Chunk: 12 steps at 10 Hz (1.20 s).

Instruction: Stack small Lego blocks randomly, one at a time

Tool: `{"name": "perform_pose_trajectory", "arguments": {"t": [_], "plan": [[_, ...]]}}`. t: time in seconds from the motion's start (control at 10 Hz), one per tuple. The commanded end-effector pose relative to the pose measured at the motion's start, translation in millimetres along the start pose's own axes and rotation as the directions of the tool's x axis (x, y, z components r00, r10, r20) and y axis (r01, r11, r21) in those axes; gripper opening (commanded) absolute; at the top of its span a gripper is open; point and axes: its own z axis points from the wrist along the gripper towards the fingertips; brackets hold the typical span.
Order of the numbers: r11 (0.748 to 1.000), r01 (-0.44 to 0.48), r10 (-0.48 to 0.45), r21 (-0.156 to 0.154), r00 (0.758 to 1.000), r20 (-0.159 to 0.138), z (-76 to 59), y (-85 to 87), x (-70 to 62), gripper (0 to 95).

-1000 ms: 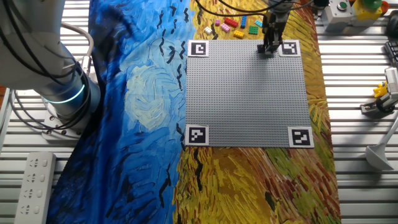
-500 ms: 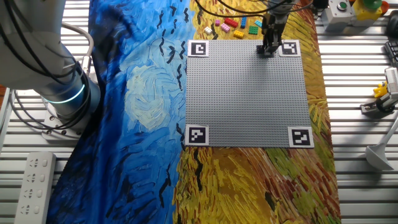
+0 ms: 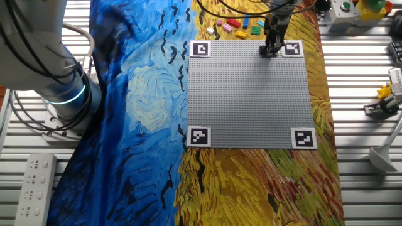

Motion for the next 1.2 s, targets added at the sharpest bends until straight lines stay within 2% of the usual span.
{"name": "perform_pose_trajectory", "arguments": {"t": [0.1, 0.2, 0.3, 0.7, 1.2], "plan": [[1.000, 0.006, -0.006, -0.001, 1.000, 0.000, 1.5, 1.2, -1.1, 0.0], [1.000, 0.012, -0.012, -0.002, 1.000, 0.000, 2.4, 2.5, -1.6, 0.0], [1.000, 0.019, -0.019, -0.001, 1.000, 0.000, 3.3, 3.6, -2.0, 19.0], [1.000, 0.022, -0.022, -0.001, 1.000, 0.002, 6.5, 4.8, -2.3, 19.0], [1.000, -0.021, 0.021, 0.002, 1.000, 0.006, 6.0, 4.2, -2.2, 19.0]]}}
